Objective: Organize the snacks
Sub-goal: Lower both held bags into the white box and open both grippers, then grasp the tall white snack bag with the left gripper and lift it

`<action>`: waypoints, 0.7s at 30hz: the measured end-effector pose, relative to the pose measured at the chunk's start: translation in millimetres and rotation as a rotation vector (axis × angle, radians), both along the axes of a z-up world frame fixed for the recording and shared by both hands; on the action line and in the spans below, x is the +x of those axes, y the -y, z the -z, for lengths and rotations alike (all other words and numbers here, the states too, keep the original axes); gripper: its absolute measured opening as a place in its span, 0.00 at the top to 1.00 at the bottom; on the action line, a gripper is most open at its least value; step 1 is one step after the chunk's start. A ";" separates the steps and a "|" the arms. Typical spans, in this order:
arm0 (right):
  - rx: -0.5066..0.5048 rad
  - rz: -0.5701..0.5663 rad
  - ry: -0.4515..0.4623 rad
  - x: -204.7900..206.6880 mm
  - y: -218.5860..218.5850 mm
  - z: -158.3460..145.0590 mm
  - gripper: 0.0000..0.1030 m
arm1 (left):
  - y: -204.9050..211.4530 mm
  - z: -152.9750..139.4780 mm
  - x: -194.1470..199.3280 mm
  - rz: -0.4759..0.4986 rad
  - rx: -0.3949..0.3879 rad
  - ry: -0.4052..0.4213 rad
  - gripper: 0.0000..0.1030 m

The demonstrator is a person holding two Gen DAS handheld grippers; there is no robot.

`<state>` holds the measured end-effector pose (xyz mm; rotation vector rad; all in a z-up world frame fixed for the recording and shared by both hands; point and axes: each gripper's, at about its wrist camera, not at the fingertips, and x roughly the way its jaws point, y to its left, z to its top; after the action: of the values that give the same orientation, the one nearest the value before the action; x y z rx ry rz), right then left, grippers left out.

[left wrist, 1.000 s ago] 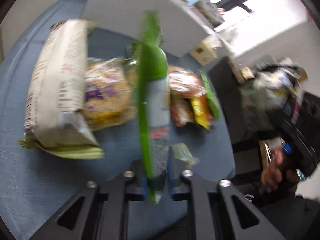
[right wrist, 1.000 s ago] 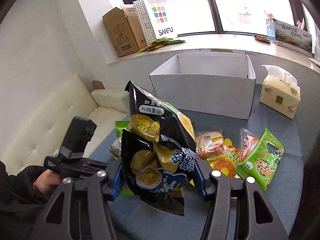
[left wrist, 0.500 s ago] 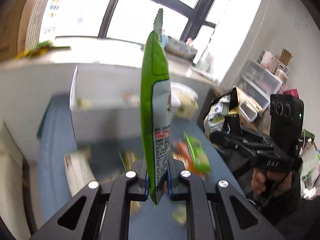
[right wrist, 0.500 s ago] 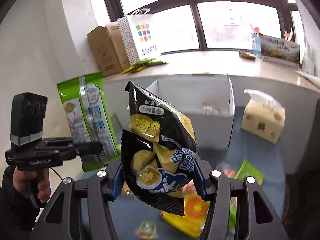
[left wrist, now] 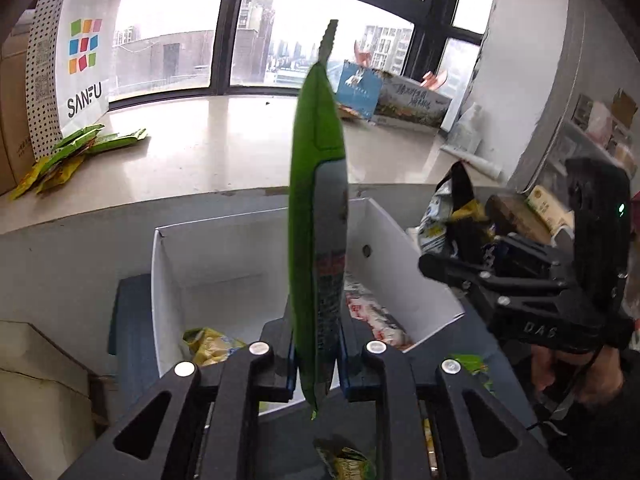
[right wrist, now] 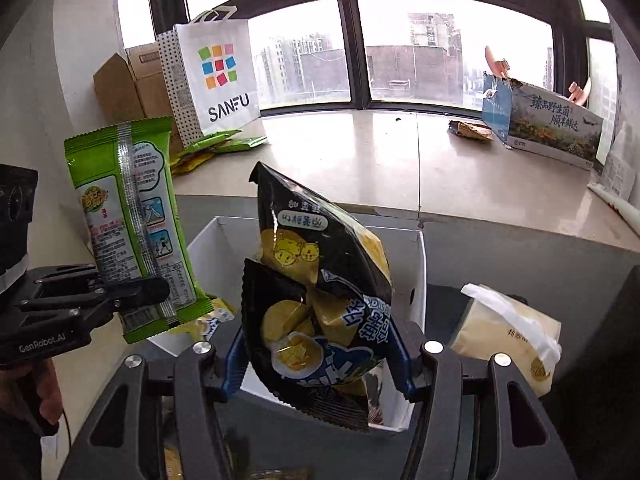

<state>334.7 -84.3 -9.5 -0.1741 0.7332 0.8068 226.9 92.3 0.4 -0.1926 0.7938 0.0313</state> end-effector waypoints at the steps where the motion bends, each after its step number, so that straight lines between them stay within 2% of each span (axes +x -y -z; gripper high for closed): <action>1: -0.008 0.022 -0.021 9.0 -1.7 3.0 0.19 | -1.7 5.2 7.0 -0.025 0.036 -0.029 0.59; 2: -0.007 0.036 -0.061 17.6 -1.8 6.0 0.08 | -4.8 7.7 8.2 -0.053 0.051 -0.037 0.20; 3: 0.004 0.054 -0.081 22.7 0.3 7.9 0.00 | -10.6 7.8 4.5 -0.073 0.049 -0.027 0.01; 6: 0.033 0.083 -0.082 29.3 8.2 9.0 0.00 | -18.6 8.2 -7.8 -0.088 0.024 -0.013 0.00; 9: 0.049 0.076 -0.094 24.8 15.2 9.9 0.00 | -25.9 10.8 -15.4 -0.090 0.050 -0.004 0.00; 13: 0.062 0.055 -0.064 6.0 22.3 5.4 0.00 | -27.8 2.6 -36.6 -0.091 0.055 0.009 0.00; 17: 0.116 0.030 -0.018 -29.4 39.1 -6.5 0.00 | -17.4 -13.1 -79.6 -0.118 0.085 0.073 0.00; 21: 0.166 -0.018 0.050 -76.4 58.8 -20.6 0.00 | 6.6 -21.7 -126.3 -0.089 0.124 0.127 0.00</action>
<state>258.3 -143.1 11.1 -0.0512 0.6150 0.8734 100.6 85.8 22.1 -0.1113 0.6538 0.1506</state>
